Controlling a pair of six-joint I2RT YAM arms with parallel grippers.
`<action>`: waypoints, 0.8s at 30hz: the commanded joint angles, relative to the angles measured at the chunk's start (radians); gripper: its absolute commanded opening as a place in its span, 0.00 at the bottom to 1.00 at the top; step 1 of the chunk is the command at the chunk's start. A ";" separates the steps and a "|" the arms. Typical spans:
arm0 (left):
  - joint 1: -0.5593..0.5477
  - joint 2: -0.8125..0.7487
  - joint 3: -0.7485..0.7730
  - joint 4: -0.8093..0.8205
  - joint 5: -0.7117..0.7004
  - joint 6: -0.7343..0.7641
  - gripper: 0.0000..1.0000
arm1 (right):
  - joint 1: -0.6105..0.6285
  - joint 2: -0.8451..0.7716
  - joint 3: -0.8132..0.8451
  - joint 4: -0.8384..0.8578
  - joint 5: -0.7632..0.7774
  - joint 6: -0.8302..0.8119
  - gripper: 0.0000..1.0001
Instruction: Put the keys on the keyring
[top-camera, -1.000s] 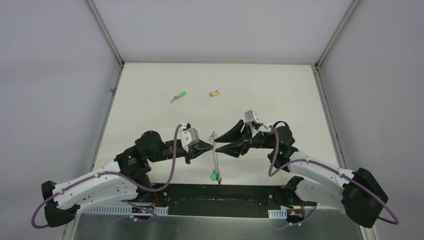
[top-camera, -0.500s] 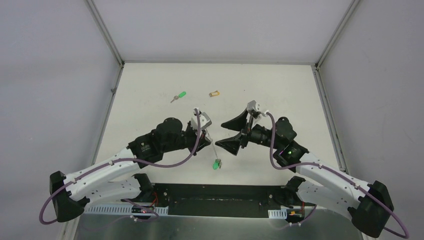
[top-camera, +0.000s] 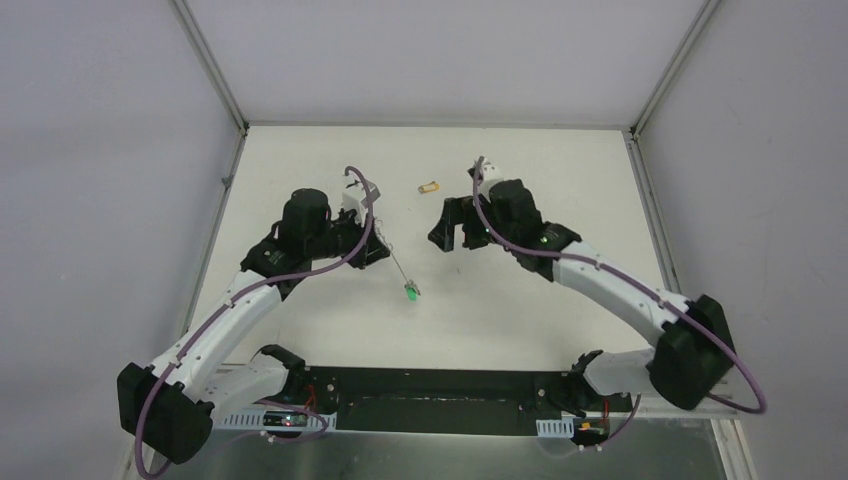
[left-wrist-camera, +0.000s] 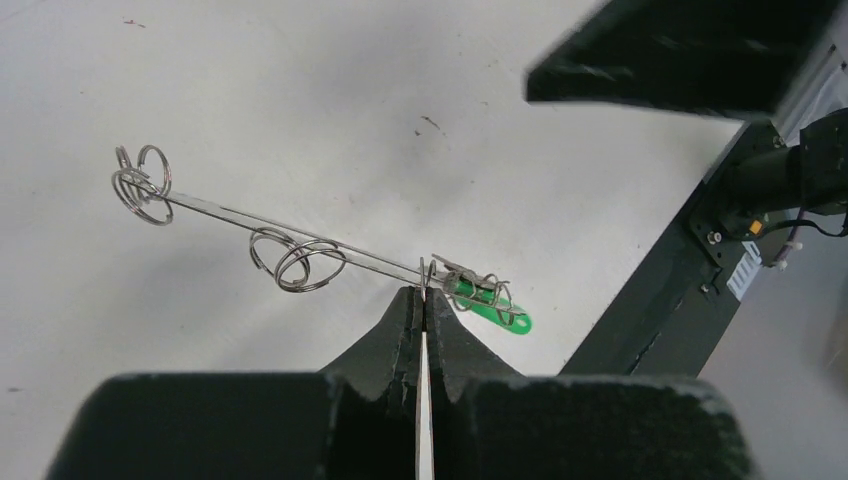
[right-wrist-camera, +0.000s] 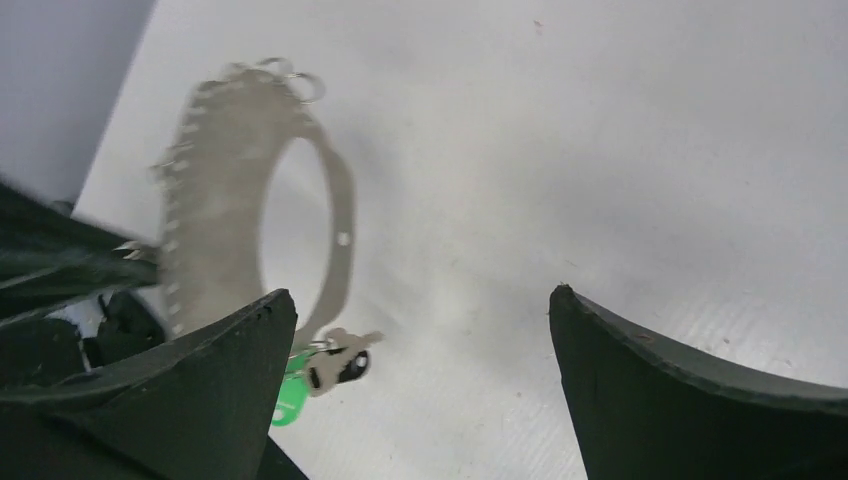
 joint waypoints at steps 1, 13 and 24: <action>0.049 -0.035 0.069 -0.053 0.080 0.112 0.00 | -0.095 0.240 0.230 -0.208 -0.009 0.065 1.00; 0.051 -0.115 0.106 -0.085 0.121 0.203 0.00 | -0.117 0.942 1.014 -0.589 0.178 0.048 0.82; 0.051 -0.168 0.057 -0.085 0.100 0.213 0.00 | -0.110 1.286 1.505 -0.744 0.352 -0.027 0.62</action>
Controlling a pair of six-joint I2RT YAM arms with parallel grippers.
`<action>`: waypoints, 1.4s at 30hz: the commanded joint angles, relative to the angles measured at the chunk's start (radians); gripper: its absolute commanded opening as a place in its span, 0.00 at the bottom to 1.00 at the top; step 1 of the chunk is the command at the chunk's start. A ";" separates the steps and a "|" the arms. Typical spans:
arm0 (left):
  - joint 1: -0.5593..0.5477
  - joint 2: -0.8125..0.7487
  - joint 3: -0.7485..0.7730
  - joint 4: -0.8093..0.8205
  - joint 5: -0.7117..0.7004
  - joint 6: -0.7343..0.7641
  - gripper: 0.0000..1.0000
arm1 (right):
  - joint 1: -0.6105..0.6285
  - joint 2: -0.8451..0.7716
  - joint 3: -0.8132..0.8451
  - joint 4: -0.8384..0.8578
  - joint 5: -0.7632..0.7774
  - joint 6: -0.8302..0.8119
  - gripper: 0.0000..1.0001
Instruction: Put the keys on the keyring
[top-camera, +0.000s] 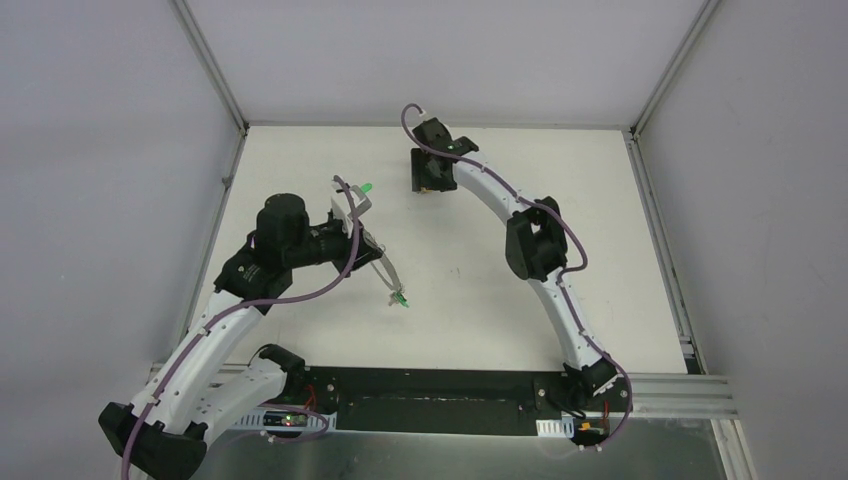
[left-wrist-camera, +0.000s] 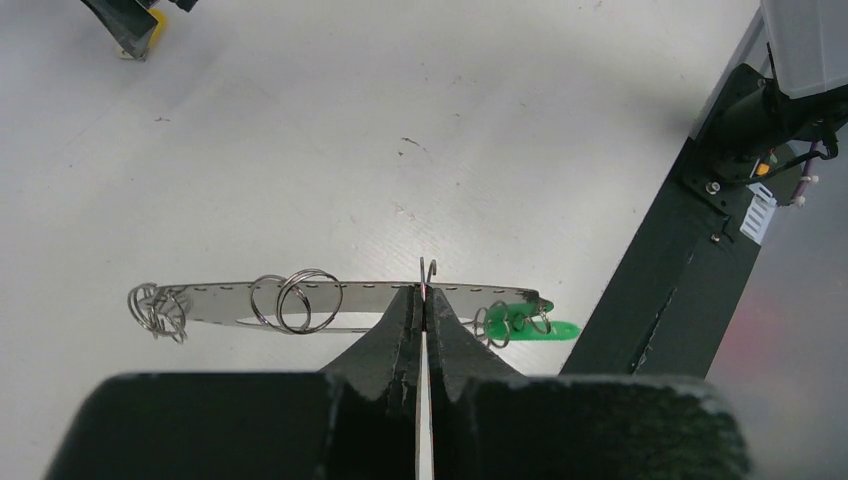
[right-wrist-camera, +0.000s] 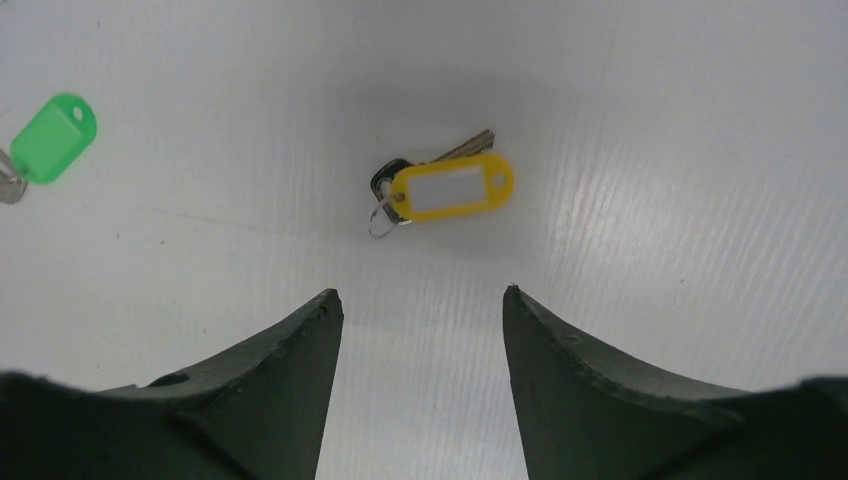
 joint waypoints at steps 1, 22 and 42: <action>0.006 -0.032 -0.010 0.039 0.007 0.023 0.00 | 0.005 0.050 0.120 -0.028 0.067 -0.040 0.60; 0.006 -0.010 -0.002 0.038 -0.017 0.023 0.00 | 0.029 0.158 0.149 0.212 0.093 -0.050 0.08; 0.006 0.000 0.014 0.029 -0.025 0.031 0.00 | -0.020 0.132 0.080 0.377 -0.055 0.057 0.47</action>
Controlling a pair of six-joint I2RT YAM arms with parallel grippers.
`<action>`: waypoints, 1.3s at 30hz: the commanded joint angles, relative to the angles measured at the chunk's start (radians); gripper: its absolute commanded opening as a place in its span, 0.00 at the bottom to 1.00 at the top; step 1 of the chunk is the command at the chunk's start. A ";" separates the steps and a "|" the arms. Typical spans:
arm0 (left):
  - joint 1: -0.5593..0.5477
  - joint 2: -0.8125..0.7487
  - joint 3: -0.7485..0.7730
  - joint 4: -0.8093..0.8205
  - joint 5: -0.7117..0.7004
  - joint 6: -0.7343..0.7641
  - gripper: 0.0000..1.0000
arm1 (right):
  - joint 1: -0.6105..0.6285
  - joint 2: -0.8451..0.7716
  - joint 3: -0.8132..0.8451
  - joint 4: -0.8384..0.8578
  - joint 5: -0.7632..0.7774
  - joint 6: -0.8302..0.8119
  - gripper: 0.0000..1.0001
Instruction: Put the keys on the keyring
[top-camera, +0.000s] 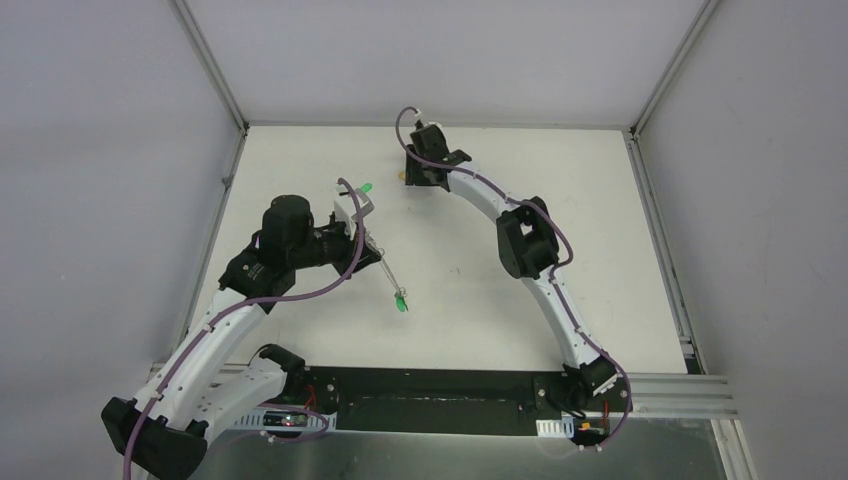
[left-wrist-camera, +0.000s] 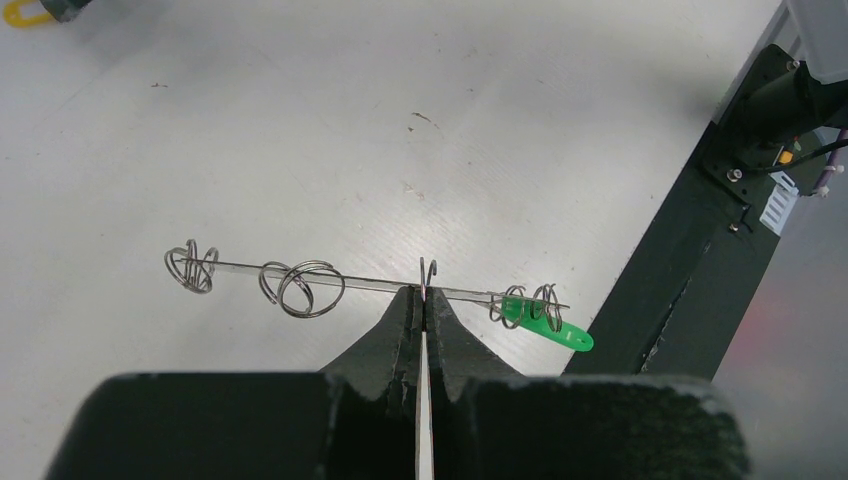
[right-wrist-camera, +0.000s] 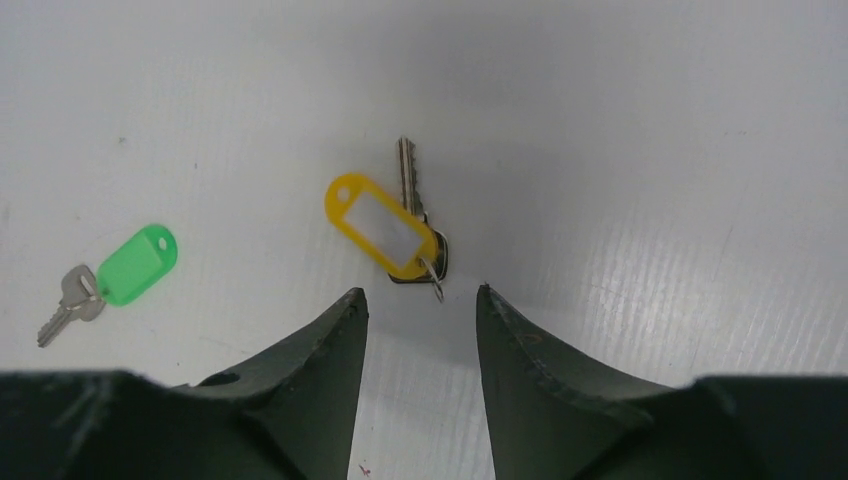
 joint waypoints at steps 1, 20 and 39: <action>0.006 -0.009 0.036 0.041 0.000 0.019 0.00 | -0.022 0.020 0.083 0.046 -0.031 0.062 0.46; 0.006 0.001 0.031 0.039 0.004 0.011 0.00 | -0.029 -0.163 -0.227 0.130 -0.153 0.082 0.00; -0.175 0.175 0.062 0.075 0.128 0.093 0.00 | -0.028 -0.874 -1.013 -0.092 -0.497 -0.024 0.00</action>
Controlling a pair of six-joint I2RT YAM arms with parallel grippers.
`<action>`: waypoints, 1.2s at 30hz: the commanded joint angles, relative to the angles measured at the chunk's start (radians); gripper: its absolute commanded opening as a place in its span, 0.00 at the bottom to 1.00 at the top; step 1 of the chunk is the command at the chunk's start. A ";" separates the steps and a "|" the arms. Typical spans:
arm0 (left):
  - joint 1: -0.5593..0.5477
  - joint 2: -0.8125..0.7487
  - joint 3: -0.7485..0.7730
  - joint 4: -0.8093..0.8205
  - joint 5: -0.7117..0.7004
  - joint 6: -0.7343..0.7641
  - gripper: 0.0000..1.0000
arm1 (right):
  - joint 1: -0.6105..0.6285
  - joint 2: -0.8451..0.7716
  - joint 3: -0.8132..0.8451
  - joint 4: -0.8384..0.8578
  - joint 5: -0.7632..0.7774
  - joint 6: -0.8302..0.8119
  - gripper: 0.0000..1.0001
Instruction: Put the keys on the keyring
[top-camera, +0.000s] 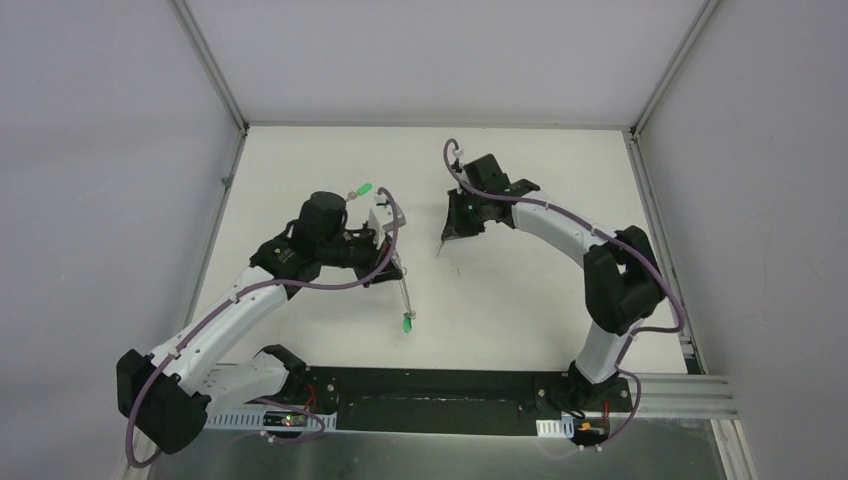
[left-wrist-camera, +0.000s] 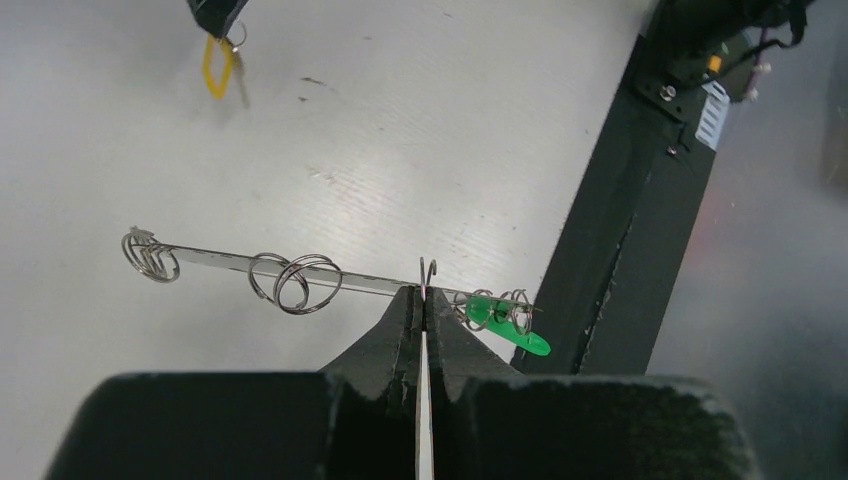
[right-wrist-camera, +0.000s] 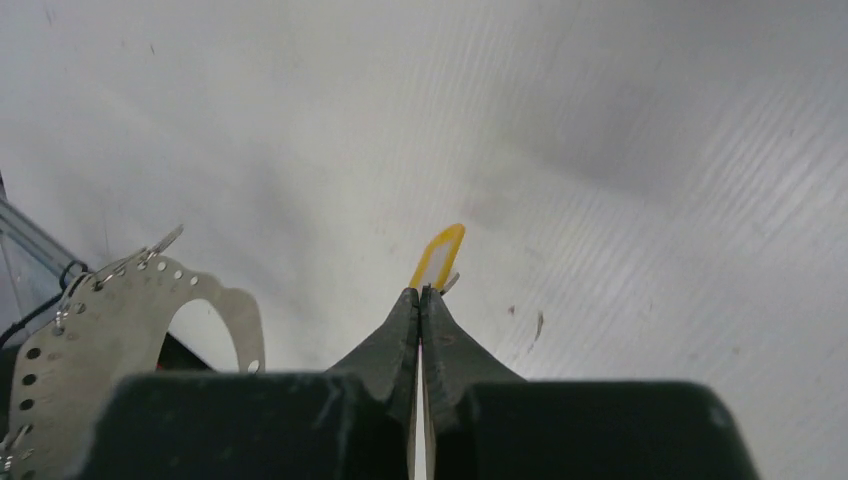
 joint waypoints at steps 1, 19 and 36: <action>-0.130 0.045 0.061 0.066 -0.003 0.074 0.00 | 0.002 -0.114 -0.073 -0.138 -0.090 -0.049 0.00; -0.225 0.092 0.012 0.255 -0.099 -0.058 0.00 | -0.001 -0.568 -0.252 -0.194 -0.007 -0.209 0.00; -0.225 -0.004 -0.003 0.269 -0.037 0.069 0.00 | 0.016 -0.573 -0.202 -0.208 -0.581 -0.348 0.00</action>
